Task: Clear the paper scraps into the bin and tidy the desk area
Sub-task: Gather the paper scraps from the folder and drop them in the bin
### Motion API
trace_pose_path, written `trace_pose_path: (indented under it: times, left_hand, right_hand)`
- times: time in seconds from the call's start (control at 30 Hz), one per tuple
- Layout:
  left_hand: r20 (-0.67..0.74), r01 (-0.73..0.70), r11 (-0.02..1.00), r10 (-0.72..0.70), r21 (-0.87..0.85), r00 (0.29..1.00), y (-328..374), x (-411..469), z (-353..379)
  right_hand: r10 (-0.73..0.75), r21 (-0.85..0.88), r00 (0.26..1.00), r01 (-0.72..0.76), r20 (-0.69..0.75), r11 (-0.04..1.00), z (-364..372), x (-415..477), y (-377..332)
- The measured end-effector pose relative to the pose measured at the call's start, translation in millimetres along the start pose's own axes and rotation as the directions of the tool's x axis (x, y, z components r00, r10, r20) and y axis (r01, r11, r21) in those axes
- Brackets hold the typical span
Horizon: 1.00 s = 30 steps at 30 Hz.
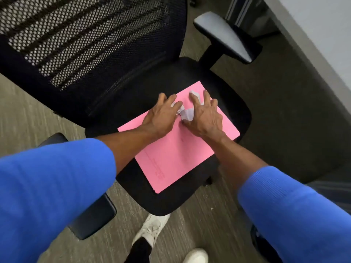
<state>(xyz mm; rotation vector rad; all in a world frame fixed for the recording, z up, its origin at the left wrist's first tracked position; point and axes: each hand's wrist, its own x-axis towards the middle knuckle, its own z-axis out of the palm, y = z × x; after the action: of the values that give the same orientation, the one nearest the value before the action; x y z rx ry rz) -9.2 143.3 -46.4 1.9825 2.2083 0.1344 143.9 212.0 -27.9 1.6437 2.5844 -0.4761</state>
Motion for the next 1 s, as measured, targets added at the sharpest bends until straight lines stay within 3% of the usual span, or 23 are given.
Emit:
trace_pose_path:
  times: [0.2, 0.4, 0.63, 0.77, 1.0]
  left_hand:
    - [-0.03, -0.006, 0.999, 0.005, -0.032, 1.0, -9, -13, 3]
    - [-0.038, 0.007, 0.994, -0.011, -0.11, 0.999, -2, -25, 2]
    - [-0.038, 0.134, 0.949, -0.15, -0.284, 0.988, 24, -49, 2]
    - [-0.035, 0.184, 0.923, -0.207, -0.337, 0.978, 46, -60, 5]
    - [-0.007, 0.139, 0.913, -0.153, -0.383, 0.988, 94, -86, 18]
  right_hand:
    - [-0.165, -0.041, 0.986, 0.164, -0.01, 0.986, 7, 9, 6]
    - [-0.201, 0.059, 0.969, 0.211, -0.141, 0.976, 15, -9, 8]
    - [-0.061, 0.245, 0.971, 0.119, -0.231, 0.962, 29, -64, 24]
    - [0.135, 0.416, 0.962, -0.025, -0.237, 0.909, 37, -110, 40]
    - [0.362, 0.561, 0.902, -0.179, -0.235, 0.808, 41, -189, 69]
